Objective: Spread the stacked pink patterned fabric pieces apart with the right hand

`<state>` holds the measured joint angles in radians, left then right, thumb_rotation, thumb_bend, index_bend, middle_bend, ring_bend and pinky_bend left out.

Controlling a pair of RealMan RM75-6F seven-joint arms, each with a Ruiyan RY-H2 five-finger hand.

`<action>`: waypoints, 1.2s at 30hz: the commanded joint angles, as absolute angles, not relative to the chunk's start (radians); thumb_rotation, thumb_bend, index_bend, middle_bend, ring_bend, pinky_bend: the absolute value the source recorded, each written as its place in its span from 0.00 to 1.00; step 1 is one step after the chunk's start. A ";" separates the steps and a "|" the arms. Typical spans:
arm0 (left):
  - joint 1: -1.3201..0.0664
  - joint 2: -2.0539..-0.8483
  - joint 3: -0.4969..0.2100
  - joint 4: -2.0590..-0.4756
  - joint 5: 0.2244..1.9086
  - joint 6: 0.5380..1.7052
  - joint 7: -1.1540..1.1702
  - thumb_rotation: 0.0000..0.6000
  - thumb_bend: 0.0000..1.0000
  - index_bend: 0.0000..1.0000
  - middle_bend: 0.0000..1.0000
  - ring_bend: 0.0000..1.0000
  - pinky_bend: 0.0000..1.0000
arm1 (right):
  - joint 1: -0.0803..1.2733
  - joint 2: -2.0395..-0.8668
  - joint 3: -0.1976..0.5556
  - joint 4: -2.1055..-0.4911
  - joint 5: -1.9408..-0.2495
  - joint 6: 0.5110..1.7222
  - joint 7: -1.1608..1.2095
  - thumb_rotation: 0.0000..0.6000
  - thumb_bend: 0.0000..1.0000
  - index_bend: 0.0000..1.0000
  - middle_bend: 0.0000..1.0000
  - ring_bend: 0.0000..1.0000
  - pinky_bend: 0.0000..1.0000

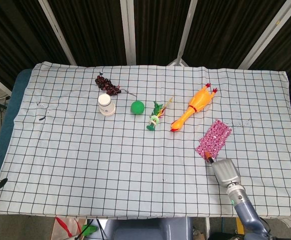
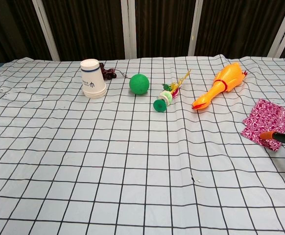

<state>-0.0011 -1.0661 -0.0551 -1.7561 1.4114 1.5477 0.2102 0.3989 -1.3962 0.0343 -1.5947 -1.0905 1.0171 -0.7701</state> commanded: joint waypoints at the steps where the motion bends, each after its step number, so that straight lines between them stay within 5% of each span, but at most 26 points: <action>1: -0.002 -1.068 -0.055 -1.757 1.411 1.547 0.213 1.00 0.20 0.10 0.01 0.03 0.17 | 0.402 -1.395 0.028 -1.595 -1.087 1.019 -0.767 1.00 0.71 0.10 0.82 0.81 0.65; 36: -0.005 -1.066 -0.054 -1.758 1.407 1.542 0.213 1.00 0.20 0.10 0.01 0.03 0.17 | 0.418 -1.367 -0.046 -1.771 -1.172 1.126 -0.813 1.00 0.71 0.11 0.82 0.81 0.65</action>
<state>-0.0052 -1.0661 -0.0538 -1.7579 1.4070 1.5422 0.2129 0.4185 -1.3677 -0.0543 -1.7704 -1.1744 1.1178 -0.8165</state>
